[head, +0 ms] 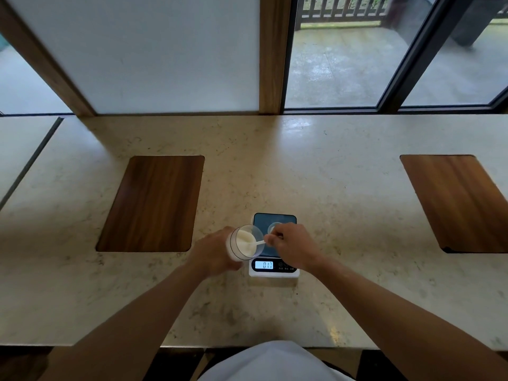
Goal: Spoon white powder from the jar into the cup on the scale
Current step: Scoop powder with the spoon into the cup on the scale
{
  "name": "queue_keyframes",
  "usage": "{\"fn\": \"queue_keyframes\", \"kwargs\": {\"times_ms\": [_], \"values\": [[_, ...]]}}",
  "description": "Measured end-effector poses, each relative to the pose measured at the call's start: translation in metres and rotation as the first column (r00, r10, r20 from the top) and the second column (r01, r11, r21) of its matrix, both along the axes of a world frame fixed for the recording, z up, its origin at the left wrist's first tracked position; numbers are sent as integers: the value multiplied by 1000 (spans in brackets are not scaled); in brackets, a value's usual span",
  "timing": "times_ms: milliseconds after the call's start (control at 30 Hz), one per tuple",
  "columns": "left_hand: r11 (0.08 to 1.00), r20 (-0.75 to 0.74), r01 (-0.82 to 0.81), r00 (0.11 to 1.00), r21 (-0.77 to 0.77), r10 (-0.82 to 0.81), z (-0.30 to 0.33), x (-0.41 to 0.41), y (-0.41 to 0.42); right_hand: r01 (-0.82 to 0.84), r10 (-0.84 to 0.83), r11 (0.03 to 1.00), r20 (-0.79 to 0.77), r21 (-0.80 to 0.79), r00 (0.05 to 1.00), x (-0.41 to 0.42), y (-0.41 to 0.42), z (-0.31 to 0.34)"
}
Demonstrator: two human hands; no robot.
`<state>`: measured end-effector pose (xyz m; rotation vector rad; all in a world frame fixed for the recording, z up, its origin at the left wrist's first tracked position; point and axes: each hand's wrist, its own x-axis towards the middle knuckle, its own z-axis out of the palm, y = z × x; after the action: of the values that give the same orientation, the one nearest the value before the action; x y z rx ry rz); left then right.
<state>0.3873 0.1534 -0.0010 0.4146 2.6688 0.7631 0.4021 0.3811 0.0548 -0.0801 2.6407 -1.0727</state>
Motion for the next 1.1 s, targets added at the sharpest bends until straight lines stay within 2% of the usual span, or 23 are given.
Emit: {"fn": "queue_keyframes", "kwargs": {"times_ms": [333, 1100], "values": [[998, -1, -43, 999, 39, 43, -4, -1, 1, 68, -66, 994, 25, -87, 998, -4, 5, 5], [973, 70, -213, 976, 88, 207, 9, -4, 3, 202, -200, 968, 27, -149, 979, -11, 34, 29]]}}
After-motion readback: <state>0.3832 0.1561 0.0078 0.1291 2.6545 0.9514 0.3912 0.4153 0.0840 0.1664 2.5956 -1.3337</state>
